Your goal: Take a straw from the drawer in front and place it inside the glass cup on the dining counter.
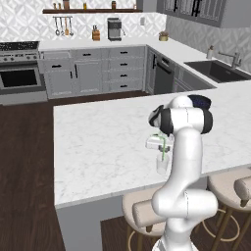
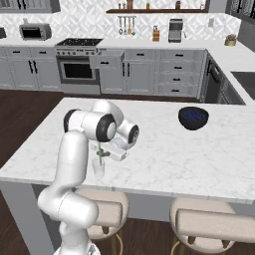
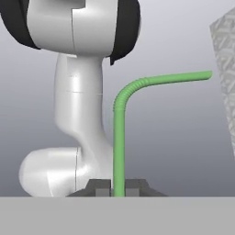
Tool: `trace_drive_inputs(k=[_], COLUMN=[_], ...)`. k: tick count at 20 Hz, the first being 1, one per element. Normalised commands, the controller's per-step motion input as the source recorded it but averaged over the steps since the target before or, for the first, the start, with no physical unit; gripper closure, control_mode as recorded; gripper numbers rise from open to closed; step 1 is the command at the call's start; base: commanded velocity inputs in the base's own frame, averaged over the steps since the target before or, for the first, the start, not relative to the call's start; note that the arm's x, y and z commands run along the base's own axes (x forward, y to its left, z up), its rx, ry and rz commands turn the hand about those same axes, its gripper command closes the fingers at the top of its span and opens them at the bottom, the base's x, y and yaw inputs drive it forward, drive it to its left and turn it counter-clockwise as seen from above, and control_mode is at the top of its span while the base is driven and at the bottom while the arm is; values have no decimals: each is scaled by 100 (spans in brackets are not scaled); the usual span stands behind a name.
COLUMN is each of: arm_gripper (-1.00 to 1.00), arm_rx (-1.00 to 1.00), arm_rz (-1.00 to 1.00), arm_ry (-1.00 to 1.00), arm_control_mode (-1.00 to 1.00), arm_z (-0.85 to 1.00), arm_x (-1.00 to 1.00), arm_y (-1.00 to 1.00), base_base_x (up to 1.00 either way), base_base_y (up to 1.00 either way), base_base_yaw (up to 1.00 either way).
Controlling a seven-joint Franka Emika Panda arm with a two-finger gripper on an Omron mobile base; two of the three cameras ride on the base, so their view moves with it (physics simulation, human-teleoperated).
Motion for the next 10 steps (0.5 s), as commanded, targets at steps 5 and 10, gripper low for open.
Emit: trace_drive_inputs(k=[5, 10], arm_gripper=[100, 100], arm_rx=[0, 0], arm_rz=[-7, -4], arm_ry=[0, -4], arm_control_mode=[-100, -100], arm_z=[-12, -5], arm_x=[6, -4], arm_y=[1, 1], base_base_x=[0, 0], base_base_y=[0, 0], base_base_yaw=[0, 0])
